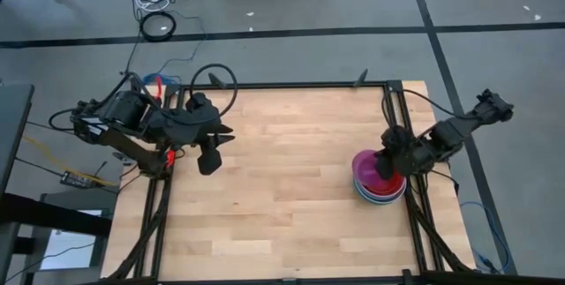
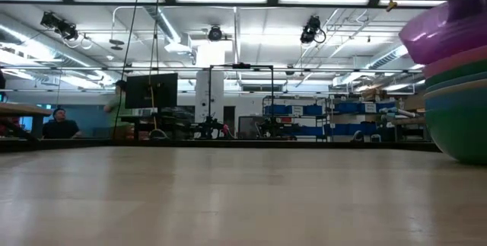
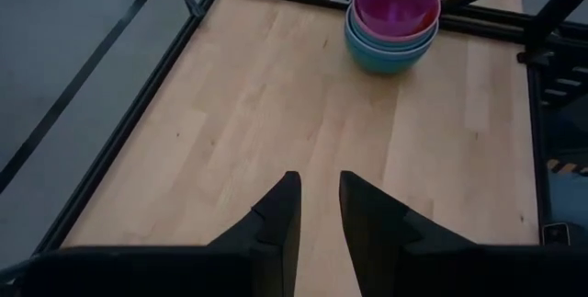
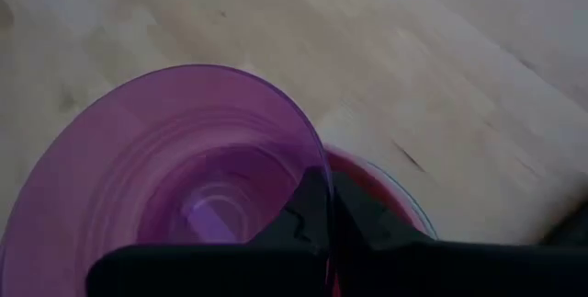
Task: Nest bowls inside each other
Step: Stack the violet bowl on top of the red bowl
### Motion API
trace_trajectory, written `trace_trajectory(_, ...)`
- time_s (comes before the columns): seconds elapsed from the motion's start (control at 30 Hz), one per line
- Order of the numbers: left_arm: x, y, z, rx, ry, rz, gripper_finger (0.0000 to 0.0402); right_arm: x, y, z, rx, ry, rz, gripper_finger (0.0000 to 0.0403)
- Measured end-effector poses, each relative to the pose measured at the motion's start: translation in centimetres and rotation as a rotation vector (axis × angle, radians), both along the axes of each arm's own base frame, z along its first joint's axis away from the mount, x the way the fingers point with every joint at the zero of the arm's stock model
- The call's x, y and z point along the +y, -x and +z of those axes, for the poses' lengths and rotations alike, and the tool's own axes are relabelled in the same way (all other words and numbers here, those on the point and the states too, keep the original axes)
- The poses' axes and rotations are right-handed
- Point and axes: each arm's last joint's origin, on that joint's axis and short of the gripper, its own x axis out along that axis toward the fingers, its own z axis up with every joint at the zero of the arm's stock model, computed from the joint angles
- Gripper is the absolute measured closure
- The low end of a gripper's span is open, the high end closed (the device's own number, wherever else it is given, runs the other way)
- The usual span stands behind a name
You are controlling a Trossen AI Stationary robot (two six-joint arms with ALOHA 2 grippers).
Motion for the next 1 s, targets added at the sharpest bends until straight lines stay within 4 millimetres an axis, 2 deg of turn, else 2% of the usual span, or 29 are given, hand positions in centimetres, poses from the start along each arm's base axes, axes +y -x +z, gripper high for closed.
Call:
trace_trajectory(0.4, 0.0, 0.0, 0.0, 0.0, 0.001, 0.002, 0.0316, 0.5, 2.1, -0.5, 0.09, 0.027, -0.013, 0.0403)
trace_trajectory(0.7, 0.0, 0.0, 0.0, 0.0, 0.002, 0.002, 0.0316, 2.1, 2.0, -1.1, 0.121, 0.034, -0.027, 0.0403)
trace_trajectory(1.0, 0.0, 0.0, 0.0, 0.0, 0.001, 0.003, 0.0316, 3.9, 1.7, -3.6, 0.181, 0.111, -0.072, 0.0403)
